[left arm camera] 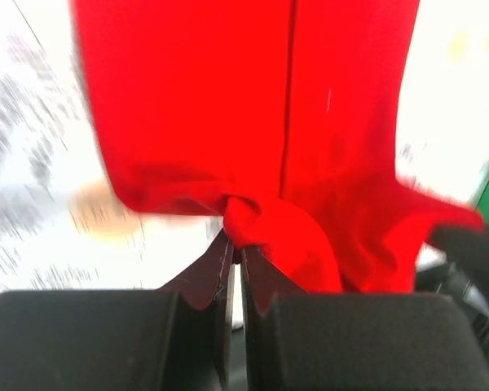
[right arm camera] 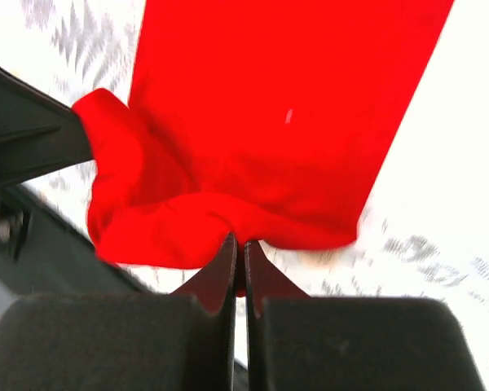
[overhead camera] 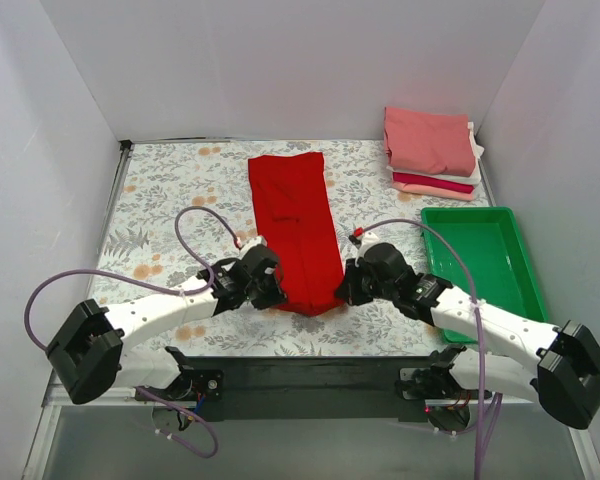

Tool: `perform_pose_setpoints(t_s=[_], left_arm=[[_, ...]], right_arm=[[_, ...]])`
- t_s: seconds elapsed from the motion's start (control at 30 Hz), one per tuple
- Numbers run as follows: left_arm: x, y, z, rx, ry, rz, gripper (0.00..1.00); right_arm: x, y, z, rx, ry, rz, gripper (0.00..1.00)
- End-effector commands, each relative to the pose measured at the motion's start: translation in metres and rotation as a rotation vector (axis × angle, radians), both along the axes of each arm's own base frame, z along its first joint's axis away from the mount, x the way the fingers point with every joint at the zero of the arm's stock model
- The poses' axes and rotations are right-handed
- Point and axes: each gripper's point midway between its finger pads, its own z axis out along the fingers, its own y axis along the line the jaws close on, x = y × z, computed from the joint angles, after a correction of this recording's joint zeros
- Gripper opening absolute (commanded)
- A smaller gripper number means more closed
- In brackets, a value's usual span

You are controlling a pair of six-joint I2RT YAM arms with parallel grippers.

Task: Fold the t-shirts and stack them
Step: Fold the tshirt

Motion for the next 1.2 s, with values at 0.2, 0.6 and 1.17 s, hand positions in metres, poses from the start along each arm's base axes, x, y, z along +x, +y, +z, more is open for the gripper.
perform_pose_setpoints(t_s=[0.2,0.6,1.17], left_arm=[[0.088,0.015,0.026,0.034,-0.156,0.116,0.0],[0.155,0.033,0.041,0.068,-0.205,0.211,0.0],[0.19,0.043,0.024,0.129,-0.187,0.226,0.0]], right_arm=[[0.098,0.017,0.053,-0.068,-0.238,-0.178,0.01],[0.179,0.039,0.065,-0.104,-0.268,-0.179,0.01],[0.223,0.047,0.044,-0.1,-0.22,-0.151,0.01]])
